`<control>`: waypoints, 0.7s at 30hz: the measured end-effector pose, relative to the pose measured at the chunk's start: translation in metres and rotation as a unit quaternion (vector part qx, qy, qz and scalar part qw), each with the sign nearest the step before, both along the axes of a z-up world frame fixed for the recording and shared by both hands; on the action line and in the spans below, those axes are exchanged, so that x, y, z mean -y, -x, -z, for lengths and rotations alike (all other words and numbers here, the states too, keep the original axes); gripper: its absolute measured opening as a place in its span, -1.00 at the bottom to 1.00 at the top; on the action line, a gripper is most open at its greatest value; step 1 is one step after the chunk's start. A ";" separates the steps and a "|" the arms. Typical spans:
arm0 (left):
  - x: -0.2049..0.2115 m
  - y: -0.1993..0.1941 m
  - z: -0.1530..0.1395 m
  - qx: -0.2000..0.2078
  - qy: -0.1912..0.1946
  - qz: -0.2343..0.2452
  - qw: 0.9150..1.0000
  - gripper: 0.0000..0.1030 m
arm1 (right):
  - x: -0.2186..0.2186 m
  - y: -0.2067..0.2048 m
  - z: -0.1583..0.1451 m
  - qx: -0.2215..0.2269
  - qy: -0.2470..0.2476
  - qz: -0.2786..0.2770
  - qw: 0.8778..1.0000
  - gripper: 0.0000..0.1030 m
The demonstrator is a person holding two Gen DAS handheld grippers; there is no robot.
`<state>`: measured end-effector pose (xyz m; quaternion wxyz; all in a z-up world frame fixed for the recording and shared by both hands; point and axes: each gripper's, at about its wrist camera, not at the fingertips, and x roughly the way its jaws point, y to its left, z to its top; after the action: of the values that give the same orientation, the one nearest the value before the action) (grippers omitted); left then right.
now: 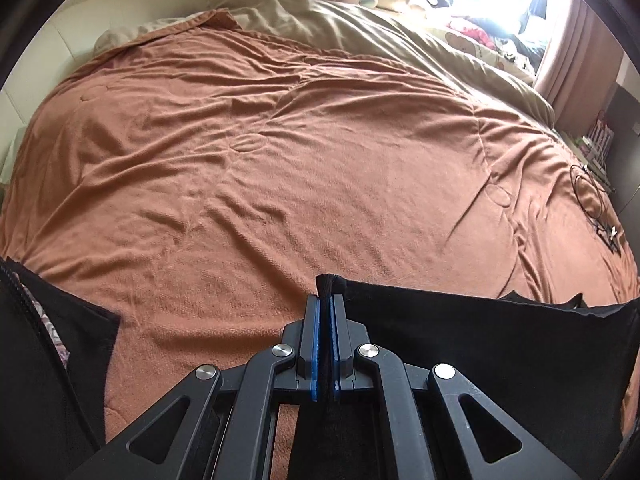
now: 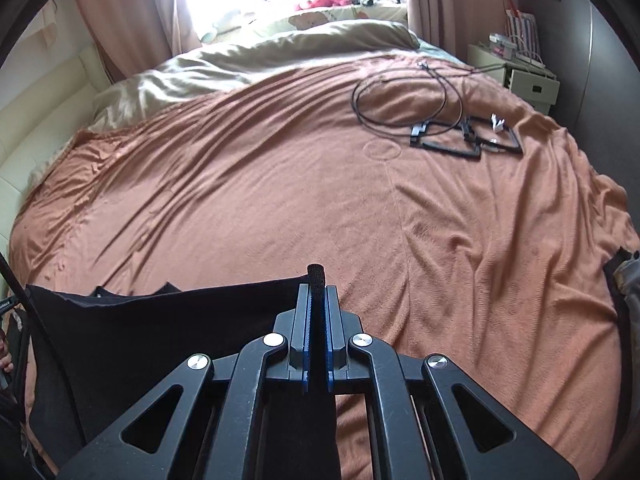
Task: Fold small clothes
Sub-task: 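Grasp the folded edge with both grippers and fold it over again, then open both grippers and release the folded shirt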
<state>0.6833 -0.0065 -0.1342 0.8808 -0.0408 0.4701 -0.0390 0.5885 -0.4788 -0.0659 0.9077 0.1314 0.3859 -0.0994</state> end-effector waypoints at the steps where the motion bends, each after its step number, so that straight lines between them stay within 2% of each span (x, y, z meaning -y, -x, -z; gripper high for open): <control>1: 0.002 -0.004 0.007 -0.006 -0.005 0.002 1.000 -0.91 | 0.001 -0.006 0.009 -0.008 0.000 0.001 1.000 -0.97; 7: 0.008 -0.018 0.029 -0.019 -0.024 0.008 1.000 -0.91 | 0.007 -0.035 0.030 -0.029 -0.003 0.007 1.000 -0.97; 15: 0.010 -0.020 -0.003 0.021 -0.021 0.008 1.000 -0.91 | 0.006 -0.033 0.008 0.001 0.012 0.009 1.000 -0.97; 21: 0.016 -0.038 0.001 0.020 -0.034 0.005 0.999 -0.91 | 0.008 -0.050 0.013 -0.003 0.026 0.011 1.000 -0.97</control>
<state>0.7212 -0.0226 -0.1356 0.8910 -0.0076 0.4532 -0.0282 0.6381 -0.4865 -0.0788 0.9087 0.1112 0.3841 -0.1196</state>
